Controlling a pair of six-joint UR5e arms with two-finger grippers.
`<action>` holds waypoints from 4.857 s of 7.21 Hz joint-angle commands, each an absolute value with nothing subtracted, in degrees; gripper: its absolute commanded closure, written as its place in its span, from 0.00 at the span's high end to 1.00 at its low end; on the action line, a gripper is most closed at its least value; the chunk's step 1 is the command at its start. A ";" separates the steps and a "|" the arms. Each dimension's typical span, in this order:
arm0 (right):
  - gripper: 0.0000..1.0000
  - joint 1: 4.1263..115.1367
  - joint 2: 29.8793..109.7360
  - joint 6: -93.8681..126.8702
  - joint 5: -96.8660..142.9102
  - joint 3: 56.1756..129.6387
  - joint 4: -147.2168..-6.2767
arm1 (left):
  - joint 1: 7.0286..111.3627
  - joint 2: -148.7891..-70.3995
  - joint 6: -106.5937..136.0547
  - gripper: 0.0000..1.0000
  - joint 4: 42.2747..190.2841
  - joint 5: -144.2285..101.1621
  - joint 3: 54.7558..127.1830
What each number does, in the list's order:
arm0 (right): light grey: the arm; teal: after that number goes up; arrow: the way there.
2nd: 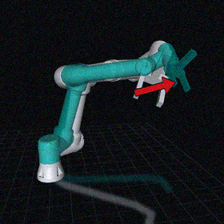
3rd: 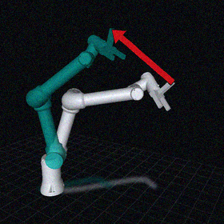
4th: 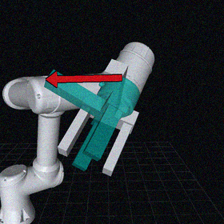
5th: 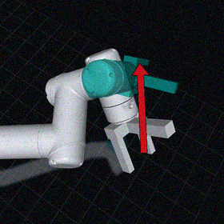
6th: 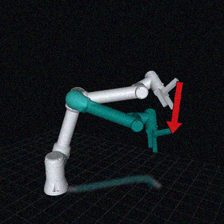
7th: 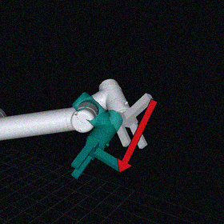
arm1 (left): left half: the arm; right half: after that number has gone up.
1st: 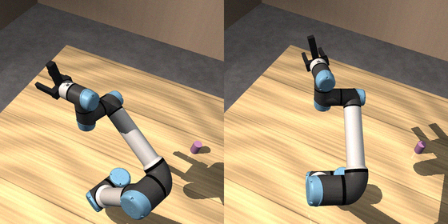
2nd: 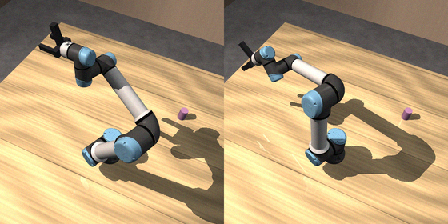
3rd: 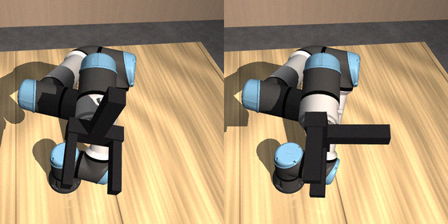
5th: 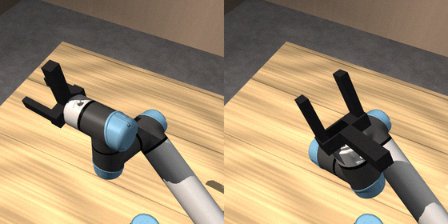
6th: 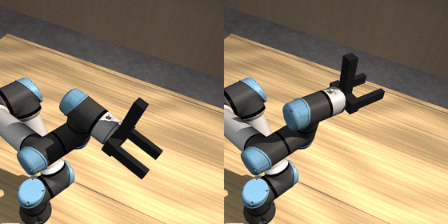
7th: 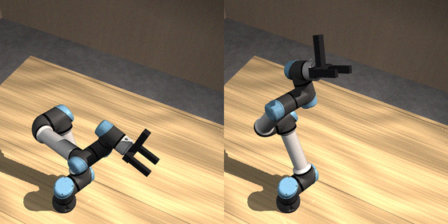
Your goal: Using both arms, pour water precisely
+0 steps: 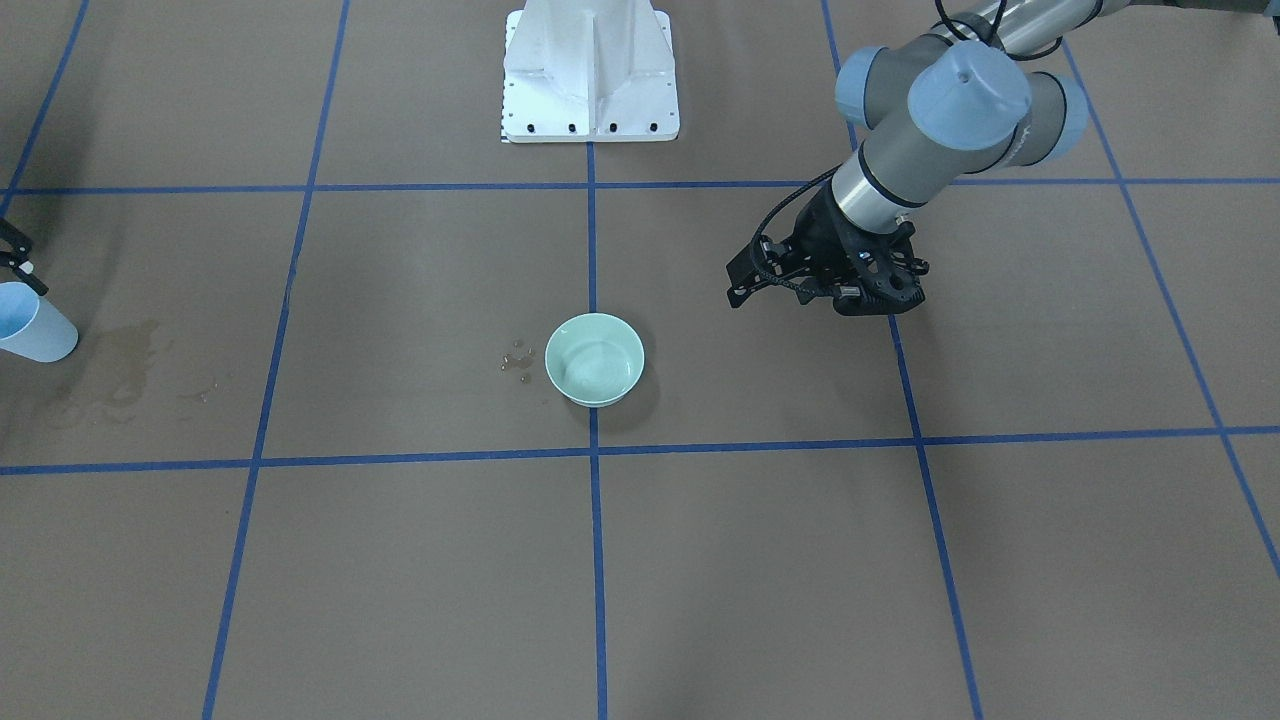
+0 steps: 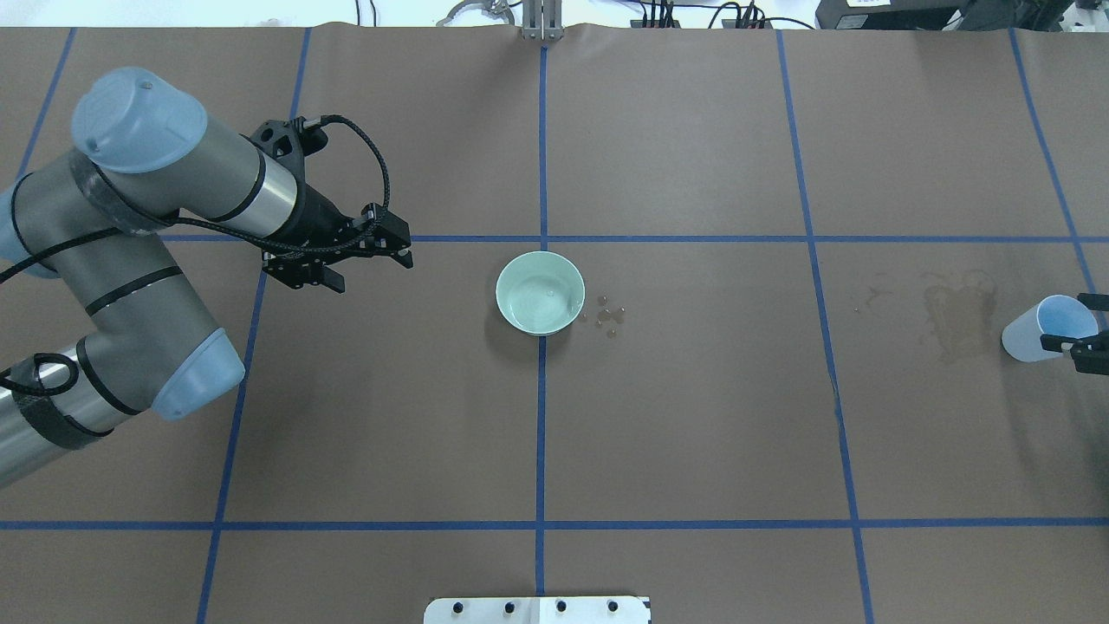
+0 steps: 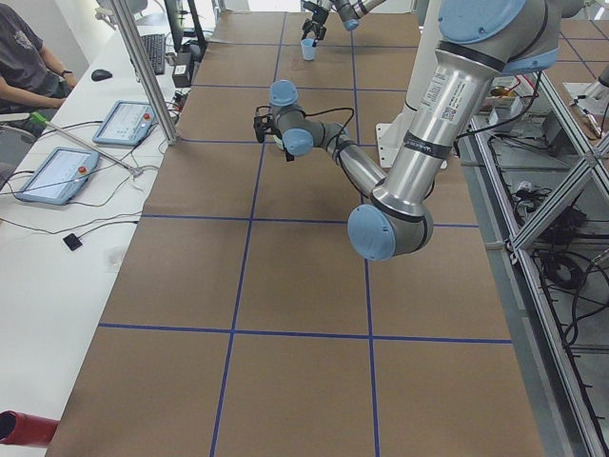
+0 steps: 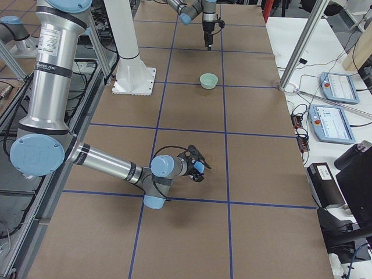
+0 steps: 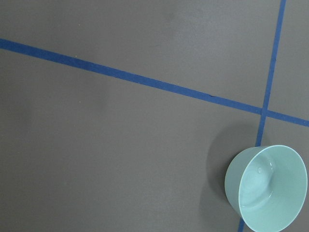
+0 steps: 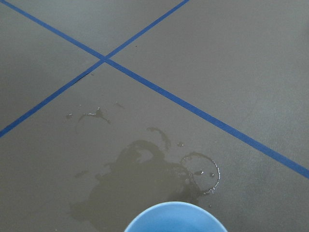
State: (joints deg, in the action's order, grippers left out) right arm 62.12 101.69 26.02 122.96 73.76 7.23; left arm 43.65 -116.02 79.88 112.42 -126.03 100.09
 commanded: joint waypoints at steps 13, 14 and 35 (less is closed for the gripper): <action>0.00 60.37 99.14 26.45 124.61 80.72 -0.72 | 44.29 -116.02 79.98 1.00 111.53 -126.12 101.34; 0.00 60.55 99.05 26.46 124.54 88.34 -10.54 | 44.56 -116.10 79.81 1.00 110.23 -126.21 101.95; 0.00 22.07 36.04 -1.14 72.37 86.66 -113.79 | 58.62 -107.14 60.12 1.00 109.34 -137.37 99.40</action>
